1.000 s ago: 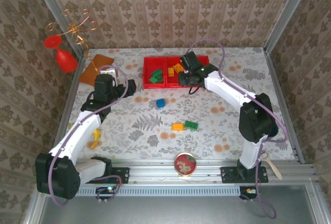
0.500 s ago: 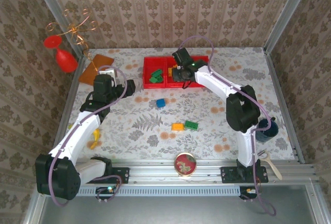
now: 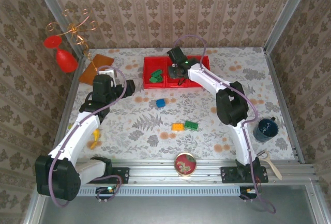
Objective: Sort the legos into containers by color
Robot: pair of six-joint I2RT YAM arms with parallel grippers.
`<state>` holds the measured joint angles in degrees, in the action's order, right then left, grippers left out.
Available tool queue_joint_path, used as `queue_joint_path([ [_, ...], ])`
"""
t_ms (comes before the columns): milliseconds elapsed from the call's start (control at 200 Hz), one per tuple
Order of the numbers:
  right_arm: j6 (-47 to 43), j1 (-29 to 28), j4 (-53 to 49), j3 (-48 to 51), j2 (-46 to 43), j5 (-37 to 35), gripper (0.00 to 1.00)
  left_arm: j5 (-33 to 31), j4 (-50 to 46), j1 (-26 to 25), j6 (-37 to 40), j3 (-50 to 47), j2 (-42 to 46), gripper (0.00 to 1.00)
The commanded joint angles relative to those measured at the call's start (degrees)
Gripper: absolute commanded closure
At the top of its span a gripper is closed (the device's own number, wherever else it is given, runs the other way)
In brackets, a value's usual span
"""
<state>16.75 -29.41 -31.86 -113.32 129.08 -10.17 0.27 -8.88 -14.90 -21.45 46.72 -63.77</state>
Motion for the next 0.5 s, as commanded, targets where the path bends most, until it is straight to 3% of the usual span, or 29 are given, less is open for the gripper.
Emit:
queue_joint_path([
  [0,-1.30,0.49,-0.21,-2.89,1.78,-2.01,0.71,1.04,-1.13,0.57,-0.37,-0.64,1.28,0.00],
  [295,-1.75,0.75,-1.44,-4.63,1.82,-2.31,0.47,1.14,-1.32,0.71,-0.52,-0.66,1.27,0.00],
  [495,-2.17,0.62,-1.68,-2.56,-1.92,-1.96,0.43,1.13,-1.66,0.74,-0.50,-0.73,1.84,0.00],
])
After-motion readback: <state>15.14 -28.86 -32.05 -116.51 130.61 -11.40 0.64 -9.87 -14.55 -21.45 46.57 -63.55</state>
